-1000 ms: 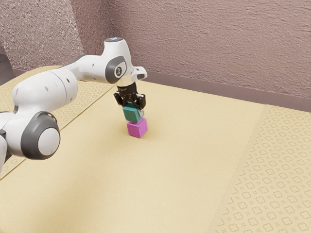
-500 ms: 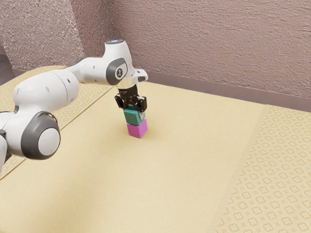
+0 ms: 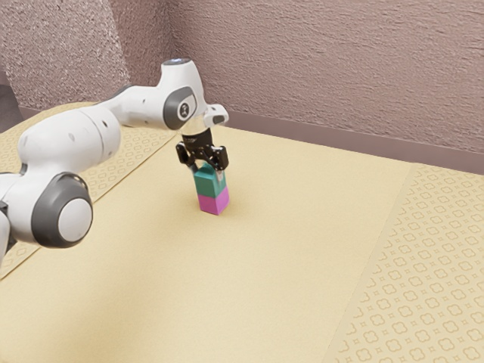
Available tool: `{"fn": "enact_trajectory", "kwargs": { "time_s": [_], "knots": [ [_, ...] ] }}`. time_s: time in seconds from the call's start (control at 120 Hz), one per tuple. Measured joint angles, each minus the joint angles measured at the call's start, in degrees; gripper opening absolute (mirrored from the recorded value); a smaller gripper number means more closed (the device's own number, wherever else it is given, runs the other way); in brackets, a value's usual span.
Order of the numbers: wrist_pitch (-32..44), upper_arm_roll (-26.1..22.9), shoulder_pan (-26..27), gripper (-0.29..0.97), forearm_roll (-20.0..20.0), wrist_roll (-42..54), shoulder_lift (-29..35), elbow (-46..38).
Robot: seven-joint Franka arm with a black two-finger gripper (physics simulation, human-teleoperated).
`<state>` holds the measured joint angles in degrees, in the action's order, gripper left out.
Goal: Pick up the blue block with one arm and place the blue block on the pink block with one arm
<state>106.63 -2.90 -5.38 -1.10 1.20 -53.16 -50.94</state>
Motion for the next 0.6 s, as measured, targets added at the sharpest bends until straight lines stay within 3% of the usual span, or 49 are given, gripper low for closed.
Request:
{"fn": "enact_trajectory", "kwargs": {
  "time_s": [0.1, 0.167, 0.408, 0.6],
  "knots": [
    [-1.0, -0.1, 1.2, 0.61, -0.1, 0.0, 3.8, -0.2],
    [-2.7, -0.2, 2.7, 0.63, -0.3, 0.0, 10.1, -3.3],
    [-12.5, -1.8, 6.1, 0.66, -0.2, -0.9, 50.2, -37.7],
    [-20.2, -0.6, 8.0, 0.67, 2.3, -1.1, 59.1, -38.8]
  ]
}}
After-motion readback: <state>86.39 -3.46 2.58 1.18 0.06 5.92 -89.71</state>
